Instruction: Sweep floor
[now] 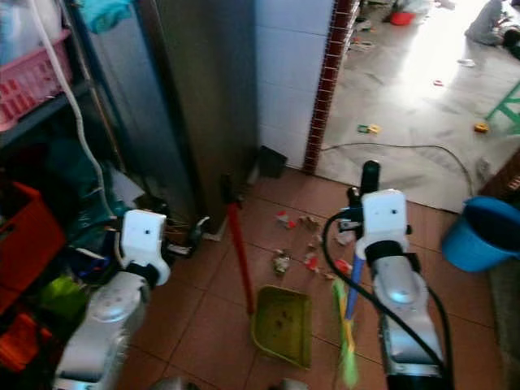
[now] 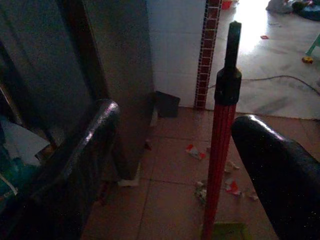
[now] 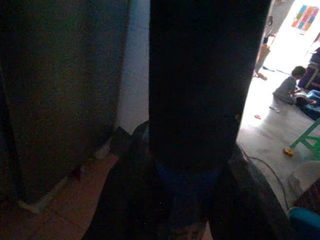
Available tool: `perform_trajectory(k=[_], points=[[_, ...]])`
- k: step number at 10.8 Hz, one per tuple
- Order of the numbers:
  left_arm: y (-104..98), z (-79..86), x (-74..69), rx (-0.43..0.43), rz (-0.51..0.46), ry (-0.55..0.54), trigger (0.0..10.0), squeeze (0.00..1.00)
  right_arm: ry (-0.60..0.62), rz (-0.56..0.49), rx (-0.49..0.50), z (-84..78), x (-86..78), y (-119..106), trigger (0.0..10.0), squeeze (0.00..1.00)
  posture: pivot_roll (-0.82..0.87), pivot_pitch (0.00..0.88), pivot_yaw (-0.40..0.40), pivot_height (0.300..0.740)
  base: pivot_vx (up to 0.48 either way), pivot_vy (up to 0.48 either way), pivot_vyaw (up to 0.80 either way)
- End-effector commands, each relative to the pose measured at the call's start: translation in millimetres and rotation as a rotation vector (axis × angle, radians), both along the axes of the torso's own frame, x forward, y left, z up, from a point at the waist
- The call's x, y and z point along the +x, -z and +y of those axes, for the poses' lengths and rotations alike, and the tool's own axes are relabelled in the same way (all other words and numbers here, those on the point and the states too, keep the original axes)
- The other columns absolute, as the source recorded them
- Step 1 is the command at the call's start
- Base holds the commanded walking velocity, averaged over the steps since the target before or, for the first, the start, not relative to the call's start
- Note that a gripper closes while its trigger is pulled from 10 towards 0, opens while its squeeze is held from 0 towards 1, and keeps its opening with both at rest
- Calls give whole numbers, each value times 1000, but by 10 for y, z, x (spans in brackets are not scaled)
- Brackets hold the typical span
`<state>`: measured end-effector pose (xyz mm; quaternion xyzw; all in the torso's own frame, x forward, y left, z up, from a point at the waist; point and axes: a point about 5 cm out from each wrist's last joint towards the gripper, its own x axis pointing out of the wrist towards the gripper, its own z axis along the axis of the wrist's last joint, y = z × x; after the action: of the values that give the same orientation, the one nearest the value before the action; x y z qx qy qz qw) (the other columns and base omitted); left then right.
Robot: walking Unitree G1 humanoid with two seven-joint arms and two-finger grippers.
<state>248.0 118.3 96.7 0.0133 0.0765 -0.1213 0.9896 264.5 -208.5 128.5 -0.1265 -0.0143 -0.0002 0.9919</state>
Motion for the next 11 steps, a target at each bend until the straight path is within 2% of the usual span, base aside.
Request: perform_trajectory(k=[1,3,6,9,11], points=[[-40,-29,14,-9,-13,13,10000,0,17,-78,-56,-53,35,-164,10000,0,-22,6,0,740,0,-431,0],[-47,-31,24,-6,-16,11,10000,0,21,-79,-62,-74,50,-158,10000,0,-19,0,0,740,0,-428,0],[-66,90,12,-10,-26,-69,10000,0,0,-67,-48,-20,38,-115,10000,0,-11,0,0,740,0,0,0],[-126,264,-1,28,-83,-190,10000,0,-20,-55,-39,6,38,-75,10000,0,-5,2,-5,740,0,0,0],[-132,336,18,54,-87,-214,10000,0,-25,-54,-34,13,41,-68,10000,0,-2,7,-5,740,0,0,0]])
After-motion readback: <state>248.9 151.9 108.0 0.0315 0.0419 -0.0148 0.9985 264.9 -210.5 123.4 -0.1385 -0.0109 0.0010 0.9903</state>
